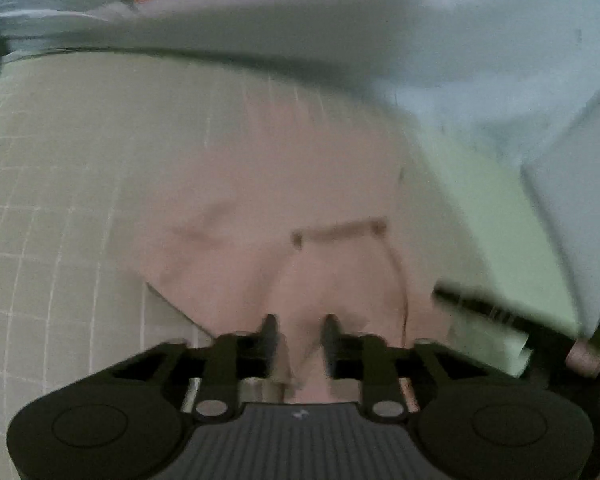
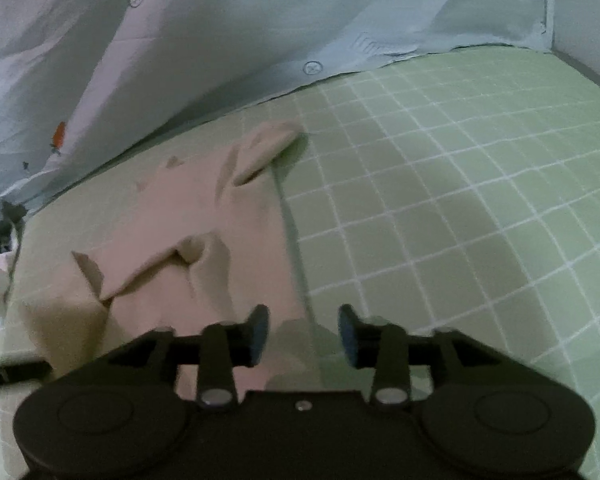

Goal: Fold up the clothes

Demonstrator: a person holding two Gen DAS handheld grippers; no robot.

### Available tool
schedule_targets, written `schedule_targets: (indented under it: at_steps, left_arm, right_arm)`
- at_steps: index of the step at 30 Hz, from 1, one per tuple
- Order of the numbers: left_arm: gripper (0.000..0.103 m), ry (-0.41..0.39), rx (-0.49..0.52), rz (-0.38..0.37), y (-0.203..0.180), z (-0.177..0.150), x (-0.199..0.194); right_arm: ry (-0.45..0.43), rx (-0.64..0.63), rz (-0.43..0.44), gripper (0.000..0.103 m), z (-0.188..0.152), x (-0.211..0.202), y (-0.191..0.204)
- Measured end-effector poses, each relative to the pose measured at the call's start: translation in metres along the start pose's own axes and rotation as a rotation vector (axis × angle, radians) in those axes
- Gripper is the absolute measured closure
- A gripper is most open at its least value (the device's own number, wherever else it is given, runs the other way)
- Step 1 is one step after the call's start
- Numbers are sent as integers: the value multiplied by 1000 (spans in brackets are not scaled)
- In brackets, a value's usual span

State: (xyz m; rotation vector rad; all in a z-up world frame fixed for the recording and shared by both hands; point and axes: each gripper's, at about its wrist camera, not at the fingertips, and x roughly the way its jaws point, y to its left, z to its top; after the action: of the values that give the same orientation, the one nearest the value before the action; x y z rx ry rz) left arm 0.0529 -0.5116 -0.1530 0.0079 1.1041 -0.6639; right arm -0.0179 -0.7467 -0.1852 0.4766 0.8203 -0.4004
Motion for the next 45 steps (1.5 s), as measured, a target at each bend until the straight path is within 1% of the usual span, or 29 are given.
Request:
schedule_targets:
  at_steps: [1,2,3,4,7,8,10,12,14,17,20,21,22,23,24,26,27,28,29,30,33,35,38,42,45]
  left_arm:
    - [56,19,21,20,-4,-3,4]
    - [45,15,19,38,-2,-3,3]
    - [33,10,16,55,0,-3,2]
    - [29,4,10,73,2,-3,2]
    - [26,-22,-35,129,18,0,-4]
    - [23,-29,-50,149,24,1,-6]
    - [22,-34,-75,198,38,5,-6]
    - [22,-29,-92,245,49,4,-6]
    - [22,-21,-95,288,57,2,-9]
    - [22,-8,-94,337,67,-4,-11]
    - [22,5,-127,338,77,-8,-11]
    - [22,10,-136,338,79,-9,-10]
    - [22,15,-139,339,79,-11,-9]
    - [22,19,-141,339,79,-12,-8]
    - [22,22,-137,338,78,-12,-8]
    - [22,19,-126,334,74,-11,-9]
    - [22,14,-119,330,72,-10,-11]
    - [22,7,-110,328,69,-10,-13]
    - [22,-3,-101,329,65,-10,-17]
    - [22,-12,-93,331,62,-10,-20]
    - [22,-40,-81,341,52,-16,-33]
    - [22,-55,-78,341,46,-23,-42]
    - [22,-69,-75,344,36,-36,-54]
    - [22,-77,-73,357,28,-53,-67]
    - [22,-64,-92,355,25,-63,-70]
  right_arm:
    - [-12,-7,0,33,0,-2,1]
    - [-25,-13,0,25,1,-3,2]
    - [-37,-20,0,11,1,-5,3]
    - [-50,-26,-1,1,1,-7,4]
    - [-60,-81,58,0,6,-6,22]
    - [-61,-107,85,0,6,-4,31]
    - [-63,-173,137,0,4,1,51]
    - [-51,-276,154,0,-1,6,75]
    - [-44,-346,157,0,-6,11,93]
    - [-20,-395,192,1,-13,18,107]
    - [31,-407,225,11,-20,26,112]
    - [48,-407,239,19,-22,29,112]
    - [65,-406,255,29,-24,32,111]
    - [81,-405,271,34,-25,34,110]
    - [85,-400,285,37,-27,34,108]
    - [89,-398,308,49,-29,33,104]
    - [84,-398,301,70,-28,31,101]
    - [77,-396,289,83,-26,30,99]
    - [73,-381,298,96,-24,27,94]
    - [69,-361,314,100,-22,24,88]
    - [39,-338,373,102,-20,8,79]
    - [24,-356,383,102,-24,0,80]
    - [18,-332,408,102,-30,-8,79]
    - [2,-286,411,102,-34,-21,73]
    - [-5,-259,399,102,-41,-35,60]
